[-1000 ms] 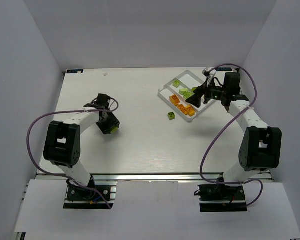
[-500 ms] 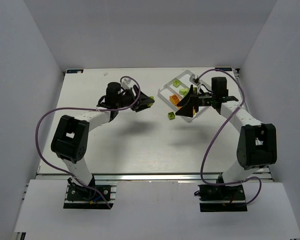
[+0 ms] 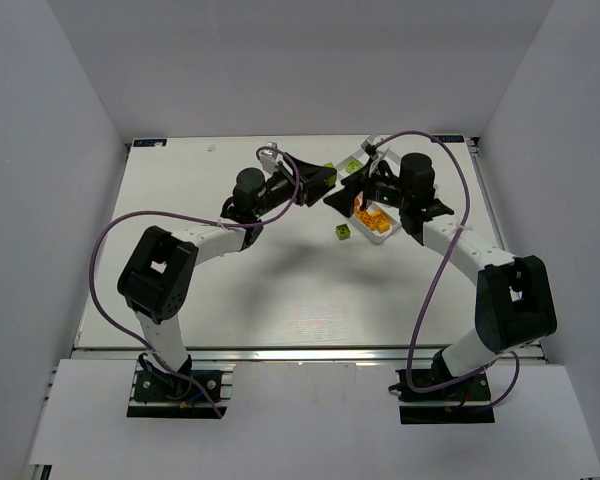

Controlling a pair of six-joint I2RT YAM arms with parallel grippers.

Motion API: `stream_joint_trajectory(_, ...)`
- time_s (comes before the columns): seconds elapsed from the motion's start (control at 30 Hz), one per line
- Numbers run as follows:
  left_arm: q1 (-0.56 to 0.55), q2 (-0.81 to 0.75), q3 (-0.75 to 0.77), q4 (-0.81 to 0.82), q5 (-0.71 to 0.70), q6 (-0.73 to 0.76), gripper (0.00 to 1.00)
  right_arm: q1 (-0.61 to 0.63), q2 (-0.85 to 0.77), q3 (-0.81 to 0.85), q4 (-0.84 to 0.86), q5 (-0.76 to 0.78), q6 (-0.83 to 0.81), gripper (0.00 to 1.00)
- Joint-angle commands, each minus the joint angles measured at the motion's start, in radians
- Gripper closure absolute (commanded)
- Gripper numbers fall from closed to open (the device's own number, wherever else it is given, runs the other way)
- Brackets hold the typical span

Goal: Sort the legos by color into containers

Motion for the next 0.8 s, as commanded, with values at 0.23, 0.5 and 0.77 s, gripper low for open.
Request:
stream_joint_trajectory(0.23, -0.051, 0.024, -0.026, 0.125, -0.199, -0.202, 0.91, 0.038, -0.042, 0.028, 0.175, 0.317, 0.042, 0.12)
stream_joint_trajectory(0.5, -0.06, 0.05, -0.006, 0.122, -0.203, -0.223, 0.91, 0.038, -0.031, 0.05, 0.246, 0.253, 0.082, 0.16)
stream_joint_trajectory(0.77, -0.069, 0.059, 0.008, 0.151, -0.211, -0.248, 0.9, 0.04, 0.021, 0.102, 0.177, 0.262, 0.061, 0.38)
